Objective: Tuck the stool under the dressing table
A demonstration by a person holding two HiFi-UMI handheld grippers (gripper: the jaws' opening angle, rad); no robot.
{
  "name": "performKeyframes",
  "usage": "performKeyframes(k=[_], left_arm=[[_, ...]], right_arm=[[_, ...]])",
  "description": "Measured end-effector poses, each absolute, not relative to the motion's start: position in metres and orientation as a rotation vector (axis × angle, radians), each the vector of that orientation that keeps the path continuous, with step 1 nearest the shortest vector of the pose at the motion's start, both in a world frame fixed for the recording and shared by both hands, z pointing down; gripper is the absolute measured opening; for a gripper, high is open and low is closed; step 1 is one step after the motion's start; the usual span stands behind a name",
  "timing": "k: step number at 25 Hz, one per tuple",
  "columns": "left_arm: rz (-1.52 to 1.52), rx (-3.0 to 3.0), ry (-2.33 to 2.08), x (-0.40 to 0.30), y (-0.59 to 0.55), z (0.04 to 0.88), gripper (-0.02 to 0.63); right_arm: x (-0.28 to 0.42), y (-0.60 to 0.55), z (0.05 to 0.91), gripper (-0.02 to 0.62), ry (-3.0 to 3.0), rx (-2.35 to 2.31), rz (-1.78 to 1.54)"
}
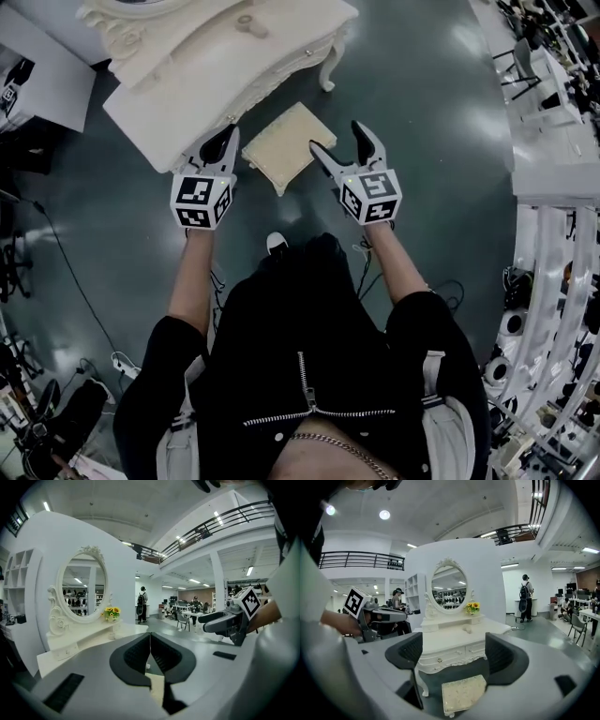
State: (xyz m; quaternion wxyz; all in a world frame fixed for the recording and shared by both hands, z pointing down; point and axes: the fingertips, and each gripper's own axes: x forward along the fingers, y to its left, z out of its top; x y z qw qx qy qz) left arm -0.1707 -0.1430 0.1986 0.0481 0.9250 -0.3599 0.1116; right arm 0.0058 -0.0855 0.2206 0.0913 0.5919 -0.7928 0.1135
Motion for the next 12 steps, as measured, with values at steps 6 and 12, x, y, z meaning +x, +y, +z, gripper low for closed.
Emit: performKeyframes(k=[6, 12], left_arm=[[0.346, 2.824, -1.057, -0.146, -0.162, 0.205, 0.021], [0.369, 2.837, -1.006, -0.119, -0.178, 0.21, 0.021]], right_arm=[[0.024, -0.098, 0.23, 0.407, -2.342, 1.784, 0.367], [0.05, -0.114, 0.242, 0.411, -2.331, 1.837, 0.454]])
